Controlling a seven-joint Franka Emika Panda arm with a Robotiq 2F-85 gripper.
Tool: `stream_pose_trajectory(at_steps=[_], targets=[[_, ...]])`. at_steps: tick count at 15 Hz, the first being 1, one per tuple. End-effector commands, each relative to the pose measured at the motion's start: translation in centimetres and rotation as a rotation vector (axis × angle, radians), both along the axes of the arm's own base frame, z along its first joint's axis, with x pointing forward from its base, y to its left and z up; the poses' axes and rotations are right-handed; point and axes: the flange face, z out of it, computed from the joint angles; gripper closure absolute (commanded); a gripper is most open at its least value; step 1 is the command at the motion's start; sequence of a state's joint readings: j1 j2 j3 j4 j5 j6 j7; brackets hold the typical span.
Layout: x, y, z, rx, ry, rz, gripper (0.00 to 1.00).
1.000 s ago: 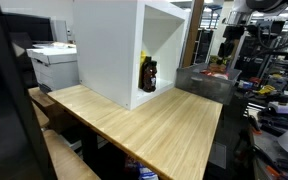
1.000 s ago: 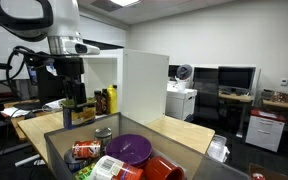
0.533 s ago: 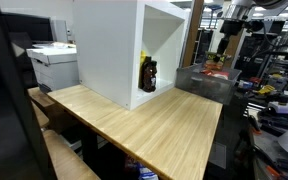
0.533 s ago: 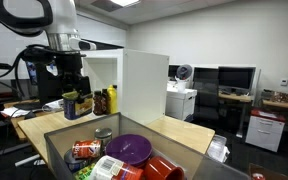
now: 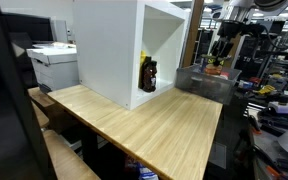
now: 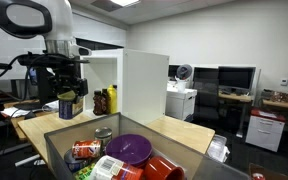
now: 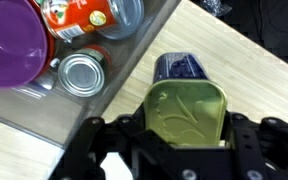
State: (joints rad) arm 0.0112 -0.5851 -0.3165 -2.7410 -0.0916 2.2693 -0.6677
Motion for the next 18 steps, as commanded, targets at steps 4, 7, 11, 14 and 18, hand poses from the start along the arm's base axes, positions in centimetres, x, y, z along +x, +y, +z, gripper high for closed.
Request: stream_pose_trajectory(at_steps=[4, 7, 11, 14, 18], targets=[[0.0, 3.1, -2.4, 0.078, -0.024, 0.332, 0.68], [0.9, 5.2, -3.6, 0.067, -0.016, 0.494, 0.68], [2.3, 8.3, -4.9, 0.043, -0.056, 0.629, 0.68], [3.1, 10.2, -6.0, 0.013, -0.086, 0.720, 0.68], [3.5, 14.2, -8.2, -0.031, -0.066, 0.860, 0.68]])
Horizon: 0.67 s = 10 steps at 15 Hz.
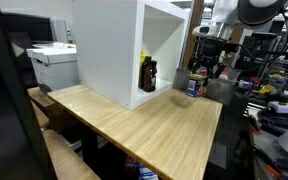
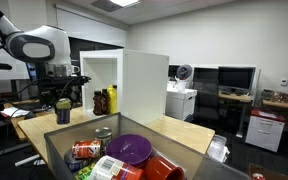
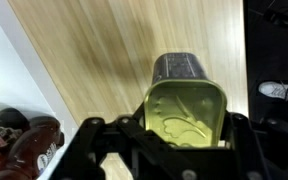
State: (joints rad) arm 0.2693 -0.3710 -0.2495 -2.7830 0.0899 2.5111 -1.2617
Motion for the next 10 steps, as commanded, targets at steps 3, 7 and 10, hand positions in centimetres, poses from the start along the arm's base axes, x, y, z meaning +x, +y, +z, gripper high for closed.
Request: stream_pose_trajectory(at_steps=[3, 7, 10], targets=[[0.6, 4.1, -3.3, -0.083, -0.021, 0.184, 0.68], [1.2, 5.5, -4.8, -0.162, -0.080, 0.248, 0.68], [1.6, 4.9, -5.3, -0.207, -0.111, 0.169, 0.68]])
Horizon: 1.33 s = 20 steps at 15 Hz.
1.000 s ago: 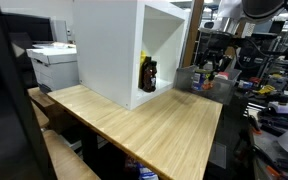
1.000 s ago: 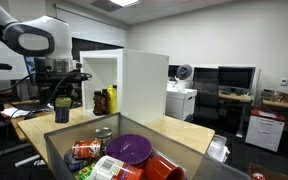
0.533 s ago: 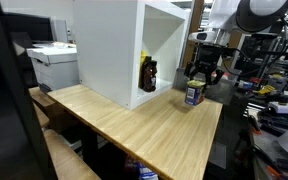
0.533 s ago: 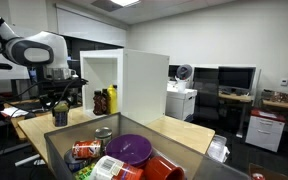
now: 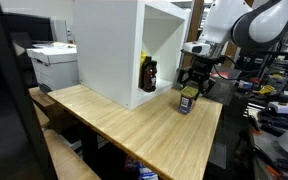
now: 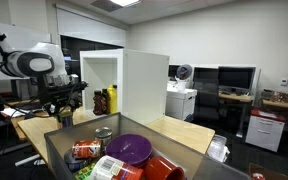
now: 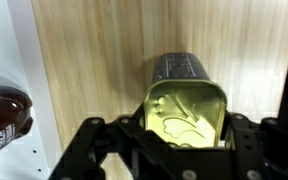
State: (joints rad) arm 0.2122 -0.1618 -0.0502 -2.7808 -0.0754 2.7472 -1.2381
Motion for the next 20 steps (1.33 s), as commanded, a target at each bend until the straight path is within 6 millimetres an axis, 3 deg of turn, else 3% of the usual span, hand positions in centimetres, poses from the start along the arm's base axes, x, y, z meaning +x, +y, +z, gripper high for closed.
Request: stream_pose_trajectory(at_steps=[1, 6, 7, 8, 9, 10, 11, 12, 13, 17, 20], targets=[[0.6, -0.9, 0.1, -0.037, -0.064, -0.080, 0.68], [0.9, -3.6, -0.3, -0.050, -0.068, -0.187, 0.68], [0.8, -3.9, -0.5, -0.050, -0.057, -0.200, 0.58], [0.9, -4.3, -0.6, -0.042, -0.051, -0.230, 0.18], [0.9, -4.5, -0.7, -0.039, -0.049, -0.243, 0.17], [1.0, -4.6, -0.3, -0.024, -0.057, -0.278, 0.06], [1.1, -4.7, 0.0, -0.026, -0.066, -0.281, 0.02], [1.2, -4.7, 0.3, -0.026, -0.074, -0.295, 0.00], [0.2, -4.8, 0.4, -0.025, -0.080, -0.305, 0.00], [0.4, -4.9, 1.7, -0.018, -0.096, -0.373, 0.00], [0.2, -5.9, 3.6, -0.023, -0.102, -0.553, 0.00]])
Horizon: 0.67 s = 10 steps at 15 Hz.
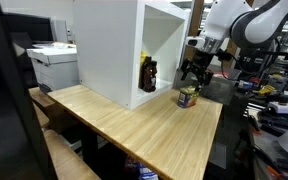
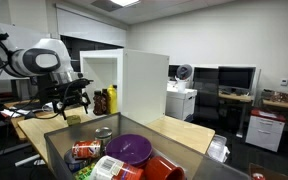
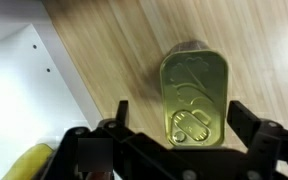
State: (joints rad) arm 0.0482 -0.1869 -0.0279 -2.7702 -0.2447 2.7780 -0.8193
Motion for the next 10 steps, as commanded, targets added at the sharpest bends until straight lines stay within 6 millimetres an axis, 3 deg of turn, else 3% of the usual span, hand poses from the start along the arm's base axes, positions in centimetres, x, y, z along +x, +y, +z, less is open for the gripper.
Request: stream_pose_trajectory(at_steps=[1, 6, 10], targets=[[-1.3, -1.3, 2.1, -0.011, -0.007, -0.188, 0.00], [-2.7, -2.4, 4.5, 0.003, 0.040, -0.466, 0.00], [-3.4, -2.3, 5.0, 0.025, 0.064, -0.668, 0.00]])
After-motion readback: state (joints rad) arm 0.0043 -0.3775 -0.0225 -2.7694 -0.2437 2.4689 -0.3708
